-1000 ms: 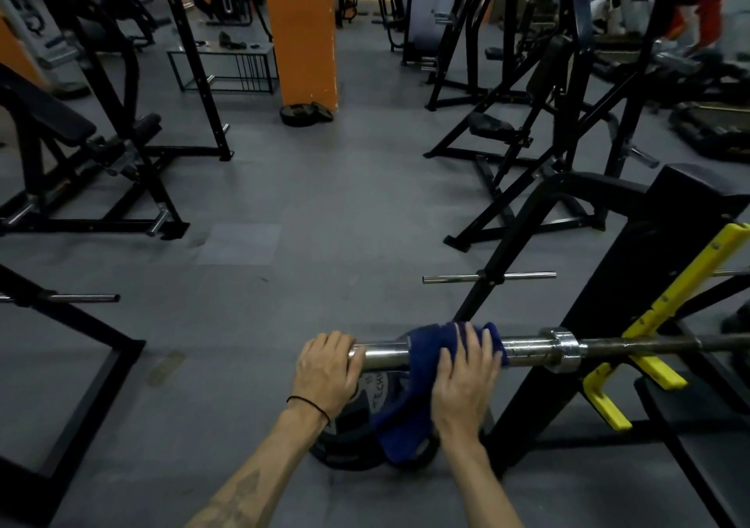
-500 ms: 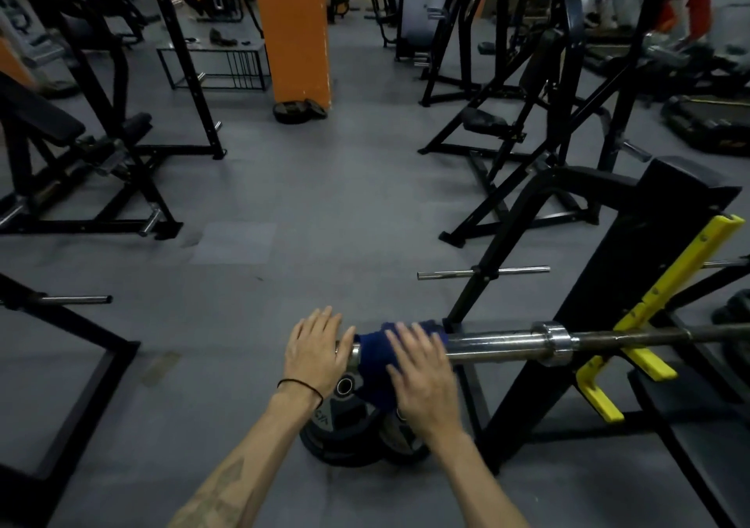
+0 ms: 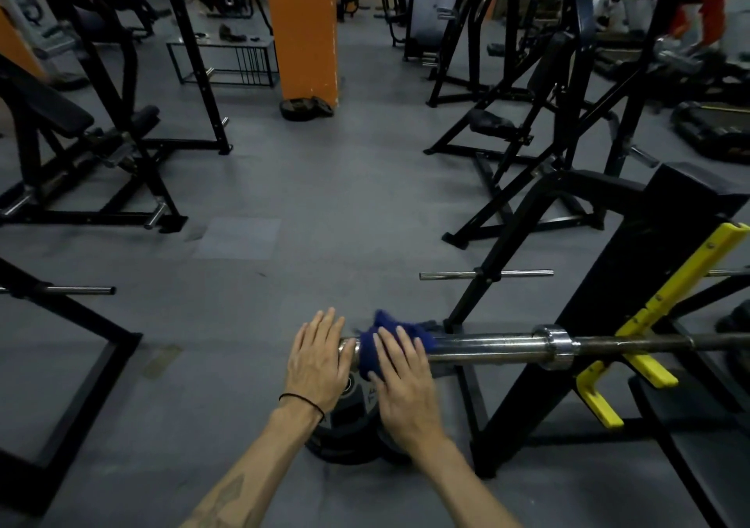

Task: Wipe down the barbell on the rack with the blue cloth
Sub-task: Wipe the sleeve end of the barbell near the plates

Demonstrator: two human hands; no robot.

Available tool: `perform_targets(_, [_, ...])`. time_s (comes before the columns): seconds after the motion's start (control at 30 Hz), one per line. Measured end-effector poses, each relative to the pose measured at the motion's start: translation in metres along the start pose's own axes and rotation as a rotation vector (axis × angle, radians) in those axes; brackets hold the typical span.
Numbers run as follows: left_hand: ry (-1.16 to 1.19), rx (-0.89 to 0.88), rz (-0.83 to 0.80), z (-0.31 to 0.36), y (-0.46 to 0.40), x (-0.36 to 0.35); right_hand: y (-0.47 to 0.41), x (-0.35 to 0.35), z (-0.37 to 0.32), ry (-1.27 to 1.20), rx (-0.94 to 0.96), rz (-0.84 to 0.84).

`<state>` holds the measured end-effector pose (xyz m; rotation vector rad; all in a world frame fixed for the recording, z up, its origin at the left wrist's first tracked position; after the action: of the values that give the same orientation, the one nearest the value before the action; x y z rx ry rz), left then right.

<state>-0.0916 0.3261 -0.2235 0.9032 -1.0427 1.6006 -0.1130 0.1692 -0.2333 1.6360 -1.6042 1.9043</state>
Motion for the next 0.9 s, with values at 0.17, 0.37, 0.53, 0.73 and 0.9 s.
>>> perform_targets(0.17, [-0.02,-0.022,0.028,-0.002,0.007,0.004,0.021,0.029,0.061,0.025,-0.384,0.163])
perform_targets(0.37, [-0.045,-0.035,0.042,-0.01,0.007,0.002,0.008,0.009,0.019,0.054,0.09,0.003])
perform_targets(0.53, [-0.052,-0.096,0.139,-0.001,0.007,0.007,0.011,0.016,0.033,-0.03,-0.449,0.178])
perform_targets(0.73, [-0.038,-0.185,0.183,0.011,0.012,0.0,0.019,0.028,0.064,0.062,-0.137,0.058])
perform_targets(0.9, [-0.18,-0.193,0.172,0.015,-0.004,-0.001,0.004,0.018,0.027,-0.085,-0.474,0.227])
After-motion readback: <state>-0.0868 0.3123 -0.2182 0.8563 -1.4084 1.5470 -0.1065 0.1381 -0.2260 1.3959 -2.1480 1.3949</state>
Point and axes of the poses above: each hand's wrist, its own y-axis away from the middle knuckle, its own x-axis out of the back of the hand, z = x × y, the point moved 7 cm from there along -y, towards the middle knuckle, and after that the axes turned 6 degrees about x, right-handed, at the moved point
